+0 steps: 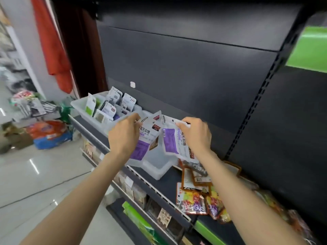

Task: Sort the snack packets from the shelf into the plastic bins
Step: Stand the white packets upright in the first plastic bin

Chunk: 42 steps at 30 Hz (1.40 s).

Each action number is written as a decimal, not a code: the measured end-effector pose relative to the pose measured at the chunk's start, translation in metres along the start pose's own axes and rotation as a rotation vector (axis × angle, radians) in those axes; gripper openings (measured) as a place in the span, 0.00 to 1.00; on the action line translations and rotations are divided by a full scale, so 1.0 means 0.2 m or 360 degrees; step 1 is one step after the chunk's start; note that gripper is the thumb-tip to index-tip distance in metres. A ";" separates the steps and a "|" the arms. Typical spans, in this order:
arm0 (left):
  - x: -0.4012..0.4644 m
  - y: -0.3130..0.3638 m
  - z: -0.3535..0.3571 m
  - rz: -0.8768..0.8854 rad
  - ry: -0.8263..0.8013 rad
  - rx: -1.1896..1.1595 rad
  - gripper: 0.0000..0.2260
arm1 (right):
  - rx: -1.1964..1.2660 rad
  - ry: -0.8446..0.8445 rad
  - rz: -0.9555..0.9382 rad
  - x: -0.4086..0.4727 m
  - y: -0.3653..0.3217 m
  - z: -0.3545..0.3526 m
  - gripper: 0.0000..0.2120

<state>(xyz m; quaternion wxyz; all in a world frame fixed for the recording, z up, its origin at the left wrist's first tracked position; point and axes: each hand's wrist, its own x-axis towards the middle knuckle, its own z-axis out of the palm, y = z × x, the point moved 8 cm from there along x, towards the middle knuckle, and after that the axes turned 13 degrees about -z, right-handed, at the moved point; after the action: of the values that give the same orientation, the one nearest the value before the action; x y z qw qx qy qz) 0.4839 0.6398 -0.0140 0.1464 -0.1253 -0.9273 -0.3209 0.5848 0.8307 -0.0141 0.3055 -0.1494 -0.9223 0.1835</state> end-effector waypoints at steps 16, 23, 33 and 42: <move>1.04 -0.86 -0.06 -0.0122 0.0119 -0.0020 0.06 | 0.0039 -0.0109 -0.0050 0.80 -0.58 0.94 0.14; 1.62 -1.12 -0.05 0.0073 -0.0057 -0.0119 0.06 | 0.0193 0.0110 0.0204 1.08 -0.84 1.29 0.11; 2.12 -1.34 0.14 0.0148 -0.0272 -0.0147 0.06 | 0.0126 -0.0088 0.0421 1.28 -0.85 1.74 0.18; 2.40 -1.36 0.37 0.0312 -0.0490 -0.0298 0.04 | -0.0120 -0.0350 0.0558 1.33 -0.68 1.99 0.07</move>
<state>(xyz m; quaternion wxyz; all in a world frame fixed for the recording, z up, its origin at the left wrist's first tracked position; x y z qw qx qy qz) -0.0627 0.5448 -0.0531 0.0212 -0.2757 -0.8881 -0.3671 0.1111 0.7147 -0.1177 0.1607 -0.2979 -0.9162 0.2145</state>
